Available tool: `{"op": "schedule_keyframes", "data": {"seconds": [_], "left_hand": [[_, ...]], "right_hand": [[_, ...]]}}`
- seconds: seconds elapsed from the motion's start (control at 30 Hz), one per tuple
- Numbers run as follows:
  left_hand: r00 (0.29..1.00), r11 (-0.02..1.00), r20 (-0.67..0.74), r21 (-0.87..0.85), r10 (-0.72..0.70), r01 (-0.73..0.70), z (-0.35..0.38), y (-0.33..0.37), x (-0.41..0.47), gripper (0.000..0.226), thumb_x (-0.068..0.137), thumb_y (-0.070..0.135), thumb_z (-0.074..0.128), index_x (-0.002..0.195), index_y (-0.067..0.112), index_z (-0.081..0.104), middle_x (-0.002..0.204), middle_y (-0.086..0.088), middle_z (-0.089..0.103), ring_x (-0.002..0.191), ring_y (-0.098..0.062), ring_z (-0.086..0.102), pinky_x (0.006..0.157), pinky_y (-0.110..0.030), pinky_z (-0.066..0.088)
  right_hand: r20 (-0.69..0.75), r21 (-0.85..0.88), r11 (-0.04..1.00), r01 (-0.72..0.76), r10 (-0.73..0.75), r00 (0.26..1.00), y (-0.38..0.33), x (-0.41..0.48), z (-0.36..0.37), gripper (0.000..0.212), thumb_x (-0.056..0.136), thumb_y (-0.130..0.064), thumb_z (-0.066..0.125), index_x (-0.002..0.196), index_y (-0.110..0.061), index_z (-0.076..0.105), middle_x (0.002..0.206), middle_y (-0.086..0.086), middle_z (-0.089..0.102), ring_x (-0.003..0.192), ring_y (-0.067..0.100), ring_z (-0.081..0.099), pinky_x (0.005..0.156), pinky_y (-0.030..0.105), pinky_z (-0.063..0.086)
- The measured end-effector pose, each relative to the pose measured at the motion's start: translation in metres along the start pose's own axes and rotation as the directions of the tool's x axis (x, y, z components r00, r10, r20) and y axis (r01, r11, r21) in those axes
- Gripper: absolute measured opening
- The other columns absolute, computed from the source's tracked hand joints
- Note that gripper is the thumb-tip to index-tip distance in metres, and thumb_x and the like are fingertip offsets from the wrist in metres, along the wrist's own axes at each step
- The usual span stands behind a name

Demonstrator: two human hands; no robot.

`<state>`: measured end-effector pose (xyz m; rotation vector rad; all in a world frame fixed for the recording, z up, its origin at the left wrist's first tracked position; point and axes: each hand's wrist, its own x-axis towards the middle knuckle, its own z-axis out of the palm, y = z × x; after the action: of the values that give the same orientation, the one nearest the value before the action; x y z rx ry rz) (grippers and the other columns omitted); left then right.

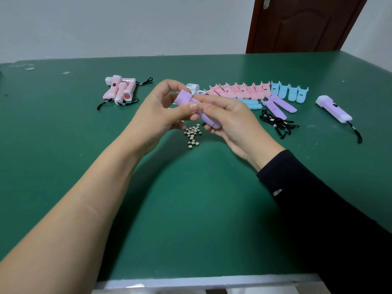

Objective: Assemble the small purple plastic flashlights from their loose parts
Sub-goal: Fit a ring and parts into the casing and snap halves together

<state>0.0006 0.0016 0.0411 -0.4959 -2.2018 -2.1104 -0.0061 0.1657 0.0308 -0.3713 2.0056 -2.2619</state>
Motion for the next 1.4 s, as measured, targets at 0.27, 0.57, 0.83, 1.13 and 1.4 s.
{"op": "schedule_keyframes", "data": {"seconds": [0.27,0.57,0.83,1.13,1.4], "left_hand": [[0.997,0.995,-0.047,0.08,0.059,-0.055,-0.004,-0.002,0.002,0.025,0.076,0.024,0.077,0.09,0.024,0.056,0.086,0.011,0.068,0.07,-0.01,0.065,0.057,-0.019,0.044],[0.994,0.984,-0.051,0.153,0.097,-0.088,-0.002,-0.003,0.003,0.027,0.079,0.015,0.078,0.089,0.021,0.054,0.086,0.012,0.066,0.073,-0.009,0.066,0.059,-0.019,0.049],[0.998,0.804,0.049,0.59,0.049,-0.068,-0.006,-0.012,0.007,0.034,0.08,0.014,0.079,0.1,0.03,0.057,0.099,0.016,0.066,0.071,-0.002,0.066,0.067,-0.007,0.046],[0.983,0.638,0.05,0.755,0.177,-0.153,0.003,-0.025,0.004,0.021,0.092,0.017,0.063,0.111,0.025,0.067,0.076,0.0,0.069,0.067,-0.015,0.059,0.062,-0.019,0.04],[0.976,0.514,0.062,0.842,0.21,-0.164,0.008,-0.024,0.004,0.024,0.094,0.022,0.061,0.118,0.022,0.063,0.078,0.002,0.062,0.069,-0.018,0.053,0.064,-0.03,0.042]], "right_hand": [[-0.061,0.017,1.0,-0.025,0.026,0.998,-0.003,0.001,0.001,0.017,0.093,-0.013,0.058,0.104,-0.024,0.064,0.097,-0.006,0.069,0.078,0.004,0.06,0.064,0.019,0.048],[-0.069,0.217,0.976,-0.011,0.027,0.997,-0.006,0.001,0.0,0.016,0.092,-0.005,0.059,0.103,-0.016,0.061,0.092,0.001,0.069,0.073,0.007,0.065,0.067,0.019,0.052],[-0.039,-0.402,0.904,0.147,-0.177,0.983,-0.01,-0.002,-0.01,0.025,0.091,-0.007,0.06,0.112,-0.018,0.053,0.098,-0.005,0.064,0.081,0.001,0.058,0.074,0.009,0.046],[-0.012,-0.556,0.815,0.163,-0.204,0.979,-0.013,-0.003,-0.015,0.026,0.093,-0.012,0.058,0.117,-0.018,0.051,0.104,-0.006,0.062,0.087,0.001,0.056,0.073,0.006,0.042],[-0.018,-0.536,0.833,0.14,-0.177,0.984,-0.014,-0.001,-0.018,0.025,0.092,-0.012,0.059,0.114,-0.02,0.051,0.102,-0.006,0.062,0.089,0.008,0.058,0.083,0.02,0.048]]}}
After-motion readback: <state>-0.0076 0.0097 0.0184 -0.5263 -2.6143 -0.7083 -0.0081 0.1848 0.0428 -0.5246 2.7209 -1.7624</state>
